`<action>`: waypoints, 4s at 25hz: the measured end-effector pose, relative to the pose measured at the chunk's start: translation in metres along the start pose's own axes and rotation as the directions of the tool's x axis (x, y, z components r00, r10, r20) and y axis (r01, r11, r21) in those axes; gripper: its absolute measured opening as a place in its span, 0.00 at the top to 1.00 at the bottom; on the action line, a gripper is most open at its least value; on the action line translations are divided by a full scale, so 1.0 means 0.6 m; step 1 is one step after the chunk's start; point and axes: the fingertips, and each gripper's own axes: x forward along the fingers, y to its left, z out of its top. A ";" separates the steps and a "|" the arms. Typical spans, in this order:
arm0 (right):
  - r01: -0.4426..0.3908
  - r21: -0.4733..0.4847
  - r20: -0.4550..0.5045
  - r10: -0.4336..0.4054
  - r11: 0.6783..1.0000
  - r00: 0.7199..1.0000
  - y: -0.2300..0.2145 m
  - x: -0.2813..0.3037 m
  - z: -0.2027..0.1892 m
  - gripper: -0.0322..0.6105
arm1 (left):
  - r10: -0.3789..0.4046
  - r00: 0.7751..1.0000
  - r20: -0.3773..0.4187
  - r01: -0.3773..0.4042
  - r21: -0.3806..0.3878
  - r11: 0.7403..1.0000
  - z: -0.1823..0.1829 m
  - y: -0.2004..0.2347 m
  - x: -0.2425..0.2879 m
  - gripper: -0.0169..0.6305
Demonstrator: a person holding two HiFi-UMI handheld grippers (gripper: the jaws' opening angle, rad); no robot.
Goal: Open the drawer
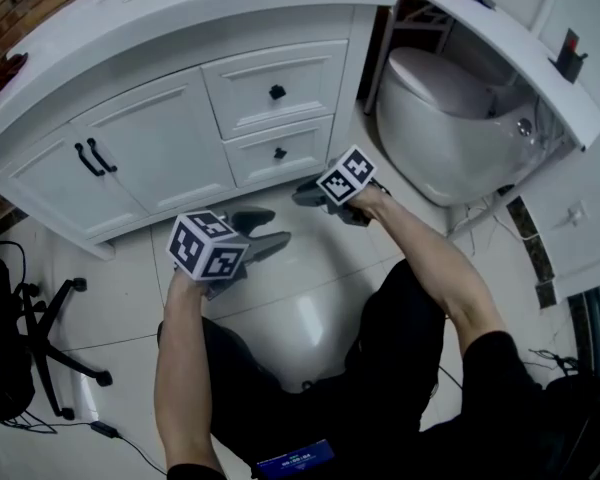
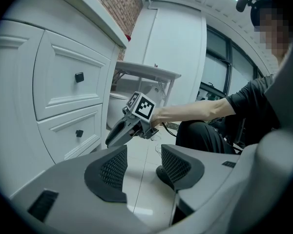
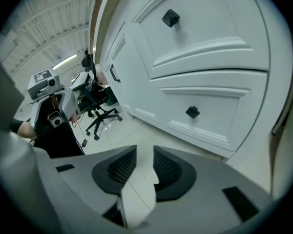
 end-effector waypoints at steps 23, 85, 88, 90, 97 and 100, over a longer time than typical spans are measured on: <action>0.127 0.268 0.130 -0.167 0.955 0.977 -0.158 0.064 0.062 0.62 | -0.022 0.999 0.048 0.026 -0.073 0.997 0.018 0.063 0.025 0.55; 0.110 0.463 0.223 -0.236 0.880 0.946 -0.209 0.099 0.121 0.71 | -0.026 1.000 -0.009 0.026 -0.032 0.999 0.010 0.068 0.028 0.53; 0.104 0.453 0.205 -0.216 0.886 0.955 -0.197 0.097 0.111 0.71 | -0.024 1.000 -0.005 0.024 -0.031 0.999 0.011 0.070 0.025 0.53; 0.106 0.442 0.195 -0.210 0.891 0.958 -0.188 0.097 0.105 0.71 | -0.023 1.000 -0.002 0.022 -0.032 0.999 0.011 0.069 0.024 0.53; 0.113 0.433 0.171 -0.205 0.894 0.964 -0.176 0.092 0.091 0.71 | -0.028 1.000 -0.005 0.028 -0.024 0.999 0.012 0.049 0.028 0.53; 0.114 0.424 0.159 -0.198 0.899 0.967 -0.169 0.089 0.084 0.72 | -0.024 1.000 -0.005 0.024 -0.019 1.000 0.015 0.039 0.026 0.53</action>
